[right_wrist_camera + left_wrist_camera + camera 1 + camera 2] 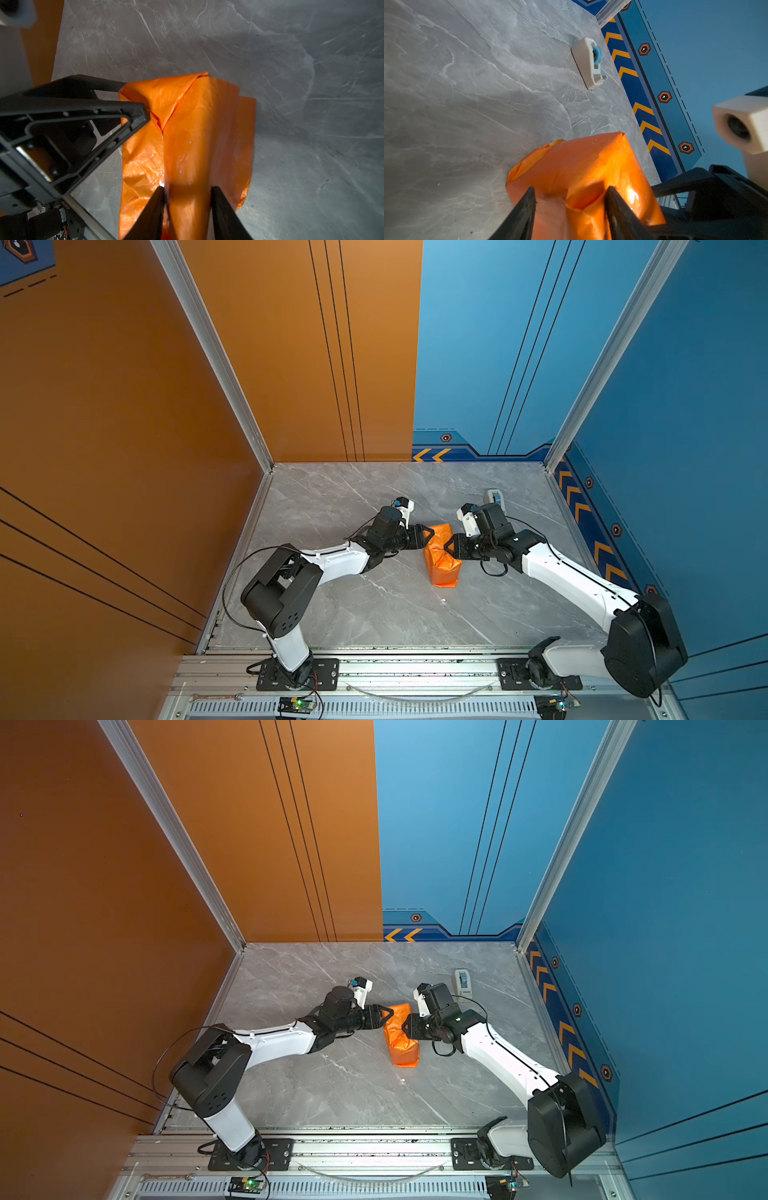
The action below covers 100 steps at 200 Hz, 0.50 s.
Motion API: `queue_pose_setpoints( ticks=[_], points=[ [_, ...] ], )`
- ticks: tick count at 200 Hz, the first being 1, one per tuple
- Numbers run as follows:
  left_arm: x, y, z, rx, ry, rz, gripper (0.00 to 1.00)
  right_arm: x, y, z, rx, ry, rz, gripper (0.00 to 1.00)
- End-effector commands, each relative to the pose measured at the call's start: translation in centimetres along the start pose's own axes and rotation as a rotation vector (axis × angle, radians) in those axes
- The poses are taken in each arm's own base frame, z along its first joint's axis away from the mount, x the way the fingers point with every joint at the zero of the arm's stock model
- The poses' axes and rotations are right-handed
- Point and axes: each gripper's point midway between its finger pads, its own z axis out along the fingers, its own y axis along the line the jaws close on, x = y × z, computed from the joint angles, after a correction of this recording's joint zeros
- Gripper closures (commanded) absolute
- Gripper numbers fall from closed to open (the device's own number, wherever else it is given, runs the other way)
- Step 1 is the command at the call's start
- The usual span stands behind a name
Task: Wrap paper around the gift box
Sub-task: 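Open the right gripper and move it to the white tape dispenser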
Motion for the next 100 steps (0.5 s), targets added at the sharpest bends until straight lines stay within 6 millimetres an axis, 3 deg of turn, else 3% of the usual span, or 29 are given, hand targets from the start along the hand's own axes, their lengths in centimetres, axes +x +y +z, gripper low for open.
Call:
queue_pose_setpoints(
  ticks=[1,30,51,72,100],
  points=[
    [2.1,3.1,0.6,-0.104,0.050,-0.020,0.47,3.9,-2.0,0.1,0.079,0.136,0.013,0.49],
    [3.2,4.1,0.2,-0.156,0.077,0.003,0.47,-0.4,-0.4,-3.6,-0.012,-0.009,0.009,0.45],
    [3.8,4.6,-0.1,-0.176,0.087,0.010,0.48,-3.2,-0.9,-6.1,-0.057,-0.106,0.026,0.44],
    [4.2,4.6,-0.1,-0.183,0.099,0.020,0.48,-5.9,-3.5,-7.4,-0.087,-0.166,0.082,0.47],
    [4.4,4.7,-0.2,-0.193,0.103,0.031,0.48,-8.7,-8.8,-6.7,-0.105,-0.168,0.162,0.53]
  ],
)
